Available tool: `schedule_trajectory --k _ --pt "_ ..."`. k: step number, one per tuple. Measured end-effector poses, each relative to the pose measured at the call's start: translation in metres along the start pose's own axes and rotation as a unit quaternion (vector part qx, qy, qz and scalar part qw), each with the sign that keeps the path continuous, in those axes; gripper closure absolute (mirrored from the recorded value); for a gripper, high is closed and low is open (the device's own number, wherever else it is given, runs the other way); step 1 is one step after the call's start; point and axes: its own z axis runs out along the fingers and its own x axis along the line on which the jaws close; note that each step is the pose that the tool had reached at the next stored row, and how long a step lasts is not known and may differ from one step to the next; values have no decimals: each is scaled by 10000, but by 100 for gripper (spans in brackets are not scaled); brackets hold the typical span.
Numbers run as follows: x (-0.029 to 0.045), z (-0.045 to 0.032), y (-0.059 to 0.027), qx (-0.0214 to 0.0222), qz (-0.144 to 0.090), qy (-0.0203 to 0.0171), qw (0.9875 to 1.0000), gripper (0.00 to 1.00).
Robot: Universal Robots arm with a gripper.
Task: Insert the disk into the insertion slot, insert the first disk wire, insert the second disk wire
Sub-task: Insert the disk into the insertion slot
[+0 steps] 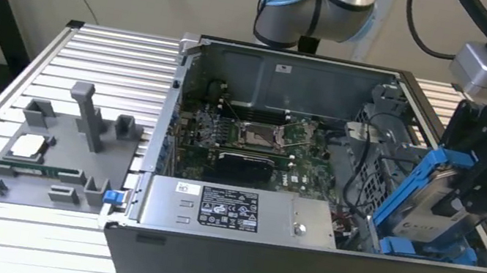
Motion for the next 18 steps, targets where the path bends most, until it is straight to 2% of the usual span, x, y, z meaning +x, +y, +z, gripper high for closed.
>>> schedule_trajectory --k 7,8,13,18 --pt "0 17 0 1 18 1 10000 100" --pt "0 17 0 1 17 1 10000 0" --pt "-1 -29 1 -16 18 2 10000 0" --pt "-21 -41 3 -17 18 2 10000 0"
